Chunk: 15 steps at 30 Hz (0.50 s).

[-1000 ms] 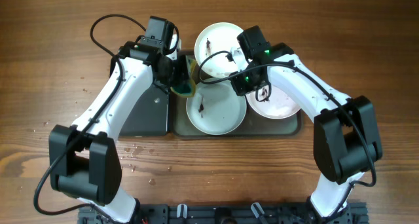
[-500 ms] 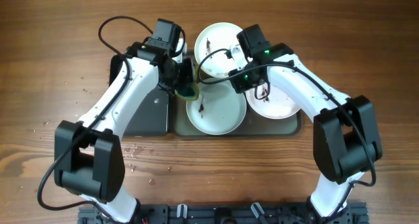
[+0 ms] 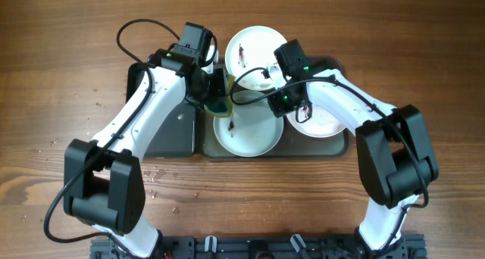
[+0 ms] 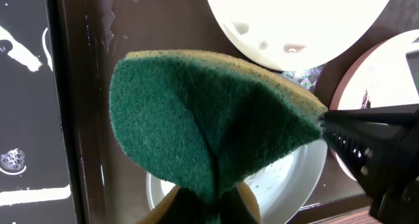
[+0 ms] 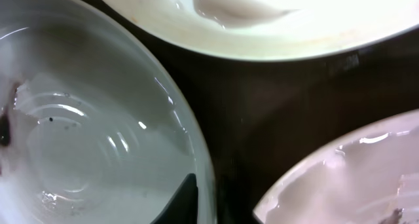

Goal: Clean dirty plates on tray and stack at the side
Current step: 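Grip the blue-green plate rim with the right gripper, lower sponge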

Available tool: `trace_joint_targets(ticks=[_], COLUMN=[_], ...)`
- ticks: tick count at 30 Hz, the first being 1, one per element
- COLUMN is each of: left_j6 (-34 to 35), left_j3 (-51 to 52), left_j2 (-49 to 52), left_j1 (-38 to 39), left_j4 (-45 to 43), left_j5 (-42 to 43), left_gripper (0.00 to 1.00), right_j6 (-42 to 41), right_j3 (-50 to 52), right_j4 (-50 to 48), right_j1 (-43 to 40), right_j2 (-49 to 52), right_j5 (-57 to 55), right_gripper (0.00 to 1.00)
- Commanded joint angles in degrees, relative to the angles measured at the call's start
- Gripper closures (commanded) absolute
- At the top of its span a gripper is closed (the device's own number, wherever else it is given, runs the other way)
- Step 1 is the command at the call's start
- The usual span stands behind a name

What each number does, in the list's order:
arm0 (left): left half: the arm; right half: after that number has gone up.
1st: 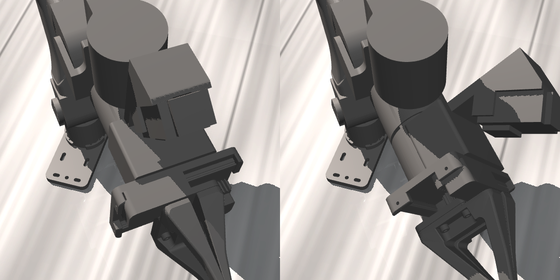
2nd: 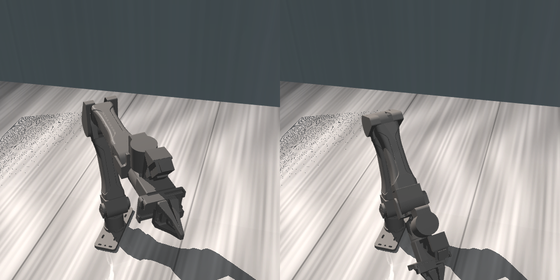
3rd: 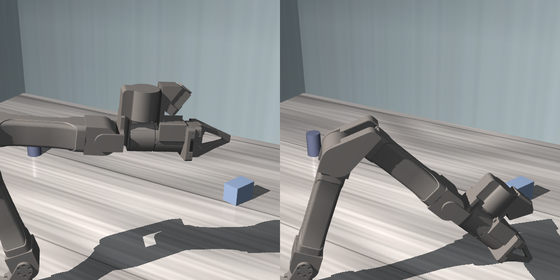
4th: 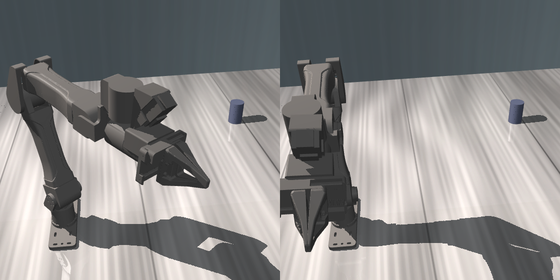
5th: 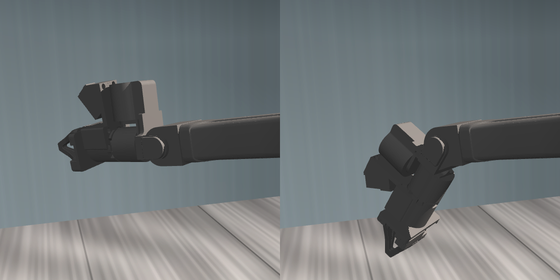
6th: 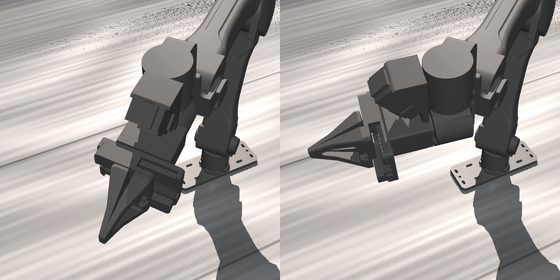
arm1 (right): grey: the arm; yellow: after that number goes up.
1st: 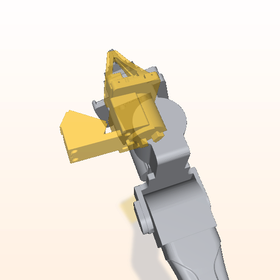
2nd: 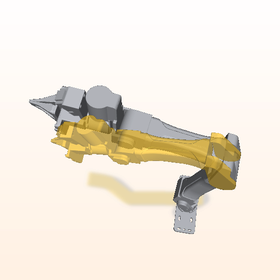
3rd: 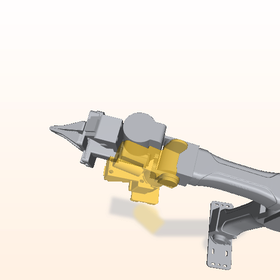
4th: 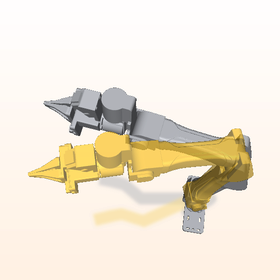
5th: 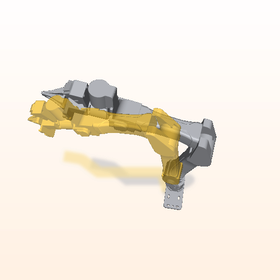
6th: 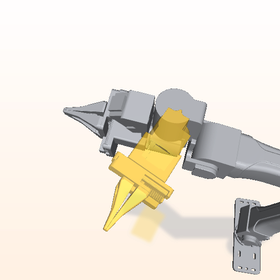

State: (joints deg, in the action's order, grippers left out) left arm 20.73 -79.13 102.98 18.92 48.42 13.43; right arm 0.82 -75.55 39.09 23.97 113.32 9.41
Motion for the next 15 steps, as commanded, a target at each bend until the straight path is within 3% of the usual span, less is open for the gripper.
trace_joint_targets(ticks=[1,15], left_j6=[0.8,0.8], left_j3=[-0.3,3.2], left_j2=[0.3,0.9], left_j1=[0.1,1.1], left_j4=[0.1,0.3], left_j5=[0.4,0.5], left_gripper=[0.96,0.96], right_j6=[-0.7,-4.2], right_j3=[0.4,0.4], right_j4=[-0.9,-1.4], right_j1=[0.1,0.0], right_j2=[0.7,0.7], right_j5=[3.6,2.8], right_gripper=[0.96,0.96])
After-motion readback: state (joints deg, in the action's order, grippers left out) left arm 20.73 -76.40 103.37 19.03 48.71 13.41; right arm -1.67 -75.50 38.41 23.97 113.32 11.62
